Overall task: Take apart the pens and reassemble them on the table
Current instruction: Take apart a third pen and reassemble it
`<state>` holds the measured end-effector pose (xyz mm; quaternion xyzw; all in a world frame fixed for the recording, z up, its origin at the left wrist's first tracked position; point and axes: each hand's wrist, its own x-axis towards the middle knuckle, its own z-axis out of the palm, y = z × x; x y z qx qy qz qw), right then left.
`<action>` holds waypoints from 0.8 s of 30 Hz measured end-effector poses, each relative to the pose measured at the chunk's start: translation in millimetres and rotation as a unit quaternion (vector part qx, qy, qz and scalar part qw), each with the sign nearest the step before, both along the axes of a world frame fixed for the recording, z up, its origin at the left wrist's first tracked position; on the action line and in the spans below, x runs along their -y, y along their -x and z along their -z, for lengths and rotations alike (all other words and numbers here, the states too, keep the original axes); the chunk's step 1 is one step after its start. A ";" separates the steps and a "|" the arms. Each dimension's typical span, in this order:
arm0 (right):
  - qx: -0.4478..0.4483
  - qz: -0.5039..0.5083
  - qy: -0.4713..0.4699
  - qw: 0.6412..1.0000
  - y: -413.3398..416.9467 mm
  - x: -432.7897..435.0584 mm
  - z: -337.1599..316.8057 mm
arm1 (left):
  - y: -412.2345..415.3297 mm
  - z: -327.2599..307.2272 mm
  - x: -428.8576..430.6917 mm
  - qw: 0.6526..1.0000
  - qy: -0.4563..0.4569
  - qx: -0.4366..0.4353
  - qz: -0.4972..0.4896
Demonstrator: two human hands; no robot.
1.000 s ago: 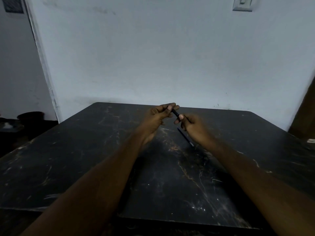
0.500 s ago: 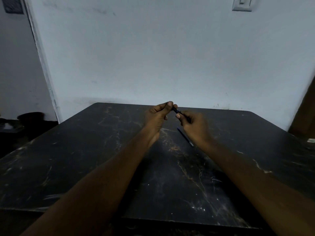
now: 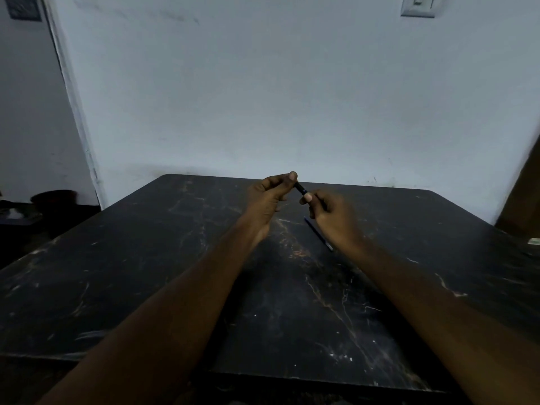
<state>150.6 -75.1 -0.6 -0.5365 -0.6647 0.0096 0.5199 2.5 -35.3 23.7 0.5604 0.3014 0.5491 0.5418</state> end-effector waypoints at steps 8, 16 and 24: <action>-0.021 -0.011 0.017 1.000 -4.8 -4.7 1.5 | -0.6 -3.1 -0.6 0.996 0.013 0.003 0.093; -0.007 -0.015 0.022 1.000 -6.2 -4.9 3.1 | 2.8 5.1 -7.2 0.999 -0.013 -0.030 0.016; -0.005 0.002 0.022 1.000 -10.5 -9.5 3.9 | 1.6 0.8 -5.5 0.993 -0.012 0.006 0.114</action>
